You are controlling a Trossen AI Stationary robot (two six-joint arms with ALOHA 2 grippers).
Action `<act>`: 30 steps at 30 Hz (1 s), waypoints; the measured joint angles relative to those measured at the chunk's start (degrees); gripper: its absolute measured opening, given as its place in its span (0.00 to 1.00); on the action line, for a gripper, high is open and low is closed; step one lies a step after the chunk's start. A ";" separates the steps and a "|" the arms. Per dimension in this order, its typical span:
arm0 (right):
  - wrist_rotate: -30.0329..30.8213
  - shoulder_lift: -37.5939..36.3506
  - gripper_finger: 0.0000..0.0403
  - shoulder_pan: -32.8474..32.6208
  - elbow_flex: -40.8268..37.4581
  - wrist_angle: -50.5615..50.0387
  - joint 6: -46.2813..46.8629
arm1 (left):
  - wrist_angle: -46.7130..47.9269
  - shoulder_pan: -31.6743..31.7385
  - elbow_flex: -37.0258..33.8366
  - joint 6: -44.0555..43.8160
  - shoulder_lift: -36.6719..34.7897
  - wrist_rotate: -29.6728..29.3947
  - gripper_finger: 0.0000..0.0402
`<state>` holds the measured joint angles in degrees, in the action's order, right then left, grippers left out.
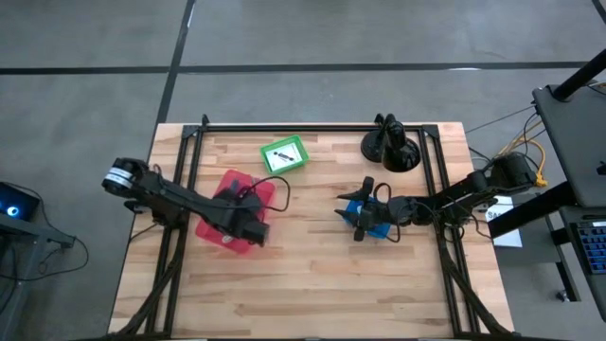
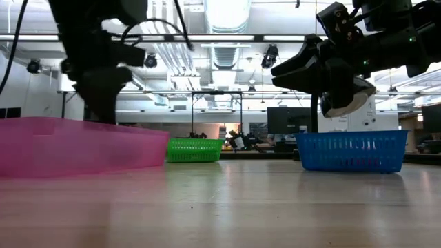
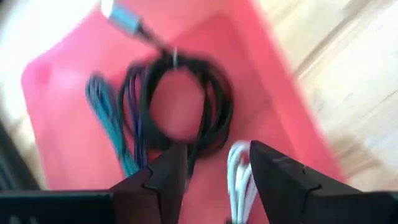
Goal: Pick and place items into bin
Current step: Return to Home Position
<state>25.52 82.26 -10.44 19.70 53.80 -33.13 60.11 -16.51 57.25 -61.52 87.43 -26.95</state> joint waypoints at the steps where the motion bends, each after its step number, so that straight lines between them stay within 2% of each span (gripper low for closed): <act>1: 0.00 0.00 0.49 -0.01 0.00 -0.02 0.01 | -1.01 0.20 0.00 1.89 -0.59 -1.07 0.40; 6: 0.00 0.00 0.49 -0.02 0.00 0.00 -0.26 | -10.08 0.43 -0.29 15.53 -4.64 -4.98 0.40; 8: 0.00 0.00 0.49 0.01 0.00 -0.02 -0.30 | -19.32 0.39 -1.54 26.20 -6.71 -5.10 0.40; 10: 0.00 0.02 0.49 0.00 0.00 0.02 -0.36 | -34.61 0.39 -4.52 39.19 -8.70 -3.31 0.40; 14: 0.00 0.02 0.49 -0.02 0.00 0.01 -0.52 | -68.05 1.53 -12.92 61.29 -11.31 9.43 0.40; 17: 0.00 0.02 0.49 -0.01 0.00 0.00 -0.53 | -85.45 3.78 -18.75 70.37 -12.39 22.90 0.40; 19: 0.00 0.02 0.49 -0.02 0.00 0.17 -0.58 | -89.10 6.63 -21.38 72.08 -14.04 27.35 0.40; 24: 0.02 0.02 0.49 -0.01 0.00 0.09 -1.85 | -88.67 15.70 -24.84 73.02 -17.14 28.48 0.34; 30: 0.02 0.02 0.49 -0.01 0.00 -0.57 -0.71 | -89.04 21.84 -27.26 79.83 -24.22 29.58 0.13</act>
<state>25.54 82.28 -10.45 19.70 53.23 -33.84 -28.94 5.33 30.00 18.31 63.21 2.63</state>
